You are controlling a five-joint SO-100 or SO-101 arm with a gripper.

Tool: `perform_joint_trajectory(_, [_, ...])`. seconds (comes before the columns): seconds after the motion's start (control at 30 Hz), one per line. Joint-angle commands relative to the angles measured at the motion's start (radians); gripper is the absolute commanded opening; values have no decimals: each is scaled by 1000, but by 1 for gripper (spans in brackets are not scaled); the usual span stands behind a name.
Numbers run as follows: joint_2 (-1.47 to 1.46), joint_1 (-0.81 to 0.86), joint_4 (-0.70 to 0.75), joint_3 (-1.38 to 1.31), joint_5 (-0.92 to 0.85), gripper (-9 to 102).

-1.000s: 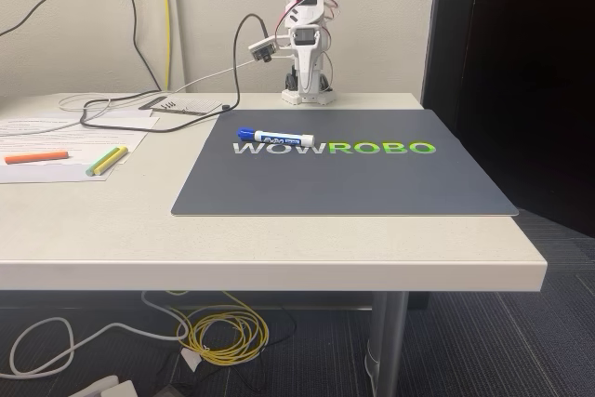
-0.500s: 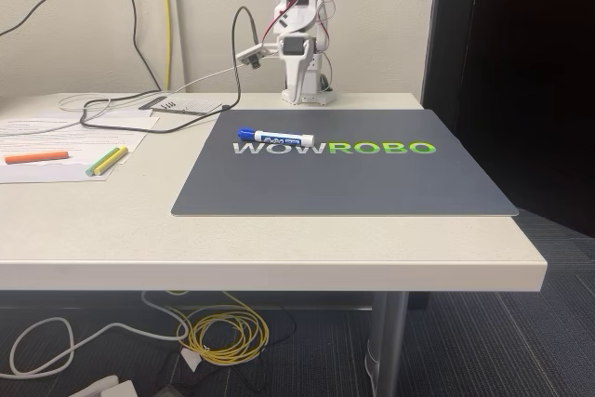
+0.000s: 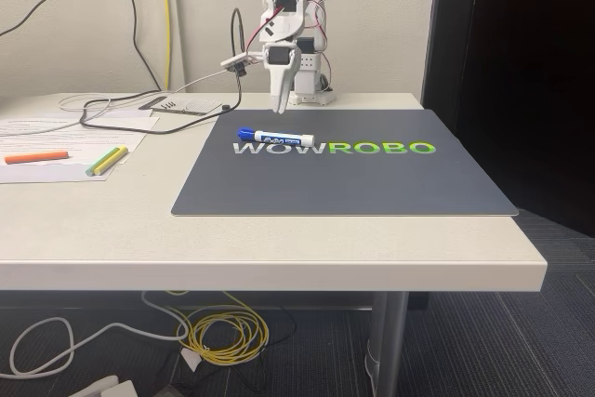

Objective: Pick up the blue marker.

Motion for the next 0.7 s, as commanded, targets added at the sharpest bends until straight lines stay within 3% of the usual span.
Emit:
perform_joint_trajectory(0.0, [-58, 12, 91, -149, -6, 23])
perform_joint_trajectory(0.1, [-149, 26, 186, -273, -8, 25])
perform_joint_trajectory(0.67, [-319, 5, 227, -388, -15, 25])
